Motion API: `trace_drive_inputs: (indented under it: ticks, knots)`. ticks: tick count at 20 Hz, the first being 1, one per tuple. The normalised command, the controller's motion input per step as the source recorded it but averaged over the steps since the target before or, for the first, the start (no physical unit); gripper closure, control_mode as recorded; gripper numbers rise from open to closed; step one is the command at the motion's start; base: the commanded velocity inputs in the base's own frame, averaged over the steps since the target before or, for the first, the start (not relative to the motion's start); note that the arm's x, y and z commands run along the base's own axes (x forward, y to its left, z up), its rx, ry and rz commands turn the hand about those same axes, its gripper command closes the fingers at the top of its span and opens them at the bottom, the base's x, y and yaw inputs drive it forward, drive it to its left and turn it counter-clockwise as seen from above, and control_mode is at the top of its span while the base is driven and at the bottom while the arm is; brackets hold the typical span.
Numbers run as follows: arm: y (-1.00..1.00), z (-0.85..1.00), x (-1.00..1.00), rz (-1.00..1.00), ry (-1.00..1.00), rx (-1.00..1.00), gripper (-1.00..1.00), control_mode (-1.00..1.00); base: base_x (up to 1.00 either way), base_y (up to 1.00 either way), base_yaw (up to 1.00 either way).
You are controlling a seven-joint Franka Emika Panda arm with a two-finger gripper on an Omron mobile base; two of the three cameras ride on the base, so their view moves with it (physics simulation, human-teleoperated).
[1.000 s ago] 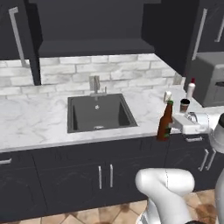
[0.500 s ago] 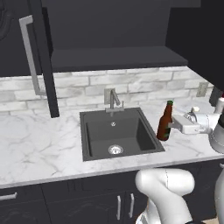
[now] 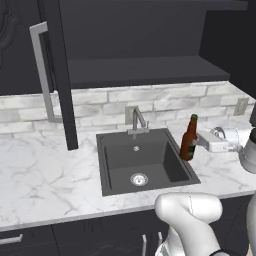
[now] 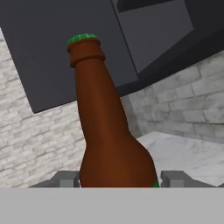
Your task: Sort all alcoholic drinks to one cabinet, and non-alcoholic drinks to the other.
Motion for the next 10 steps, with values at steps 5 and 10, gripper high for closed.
trace_drive_inputs:
  ticks: [5, 10]
  knots:
    - [0.21, 0.40, 0.03, -0.03, -0.01, 0.00, 1.00, -1.00, 0.00, 0.00, 0.00]
    - [0.49, 0.73, 0.24, -0.24, -0.01, 0.00, 1.00, -1.00, 0.00, 0.00, 0.00]
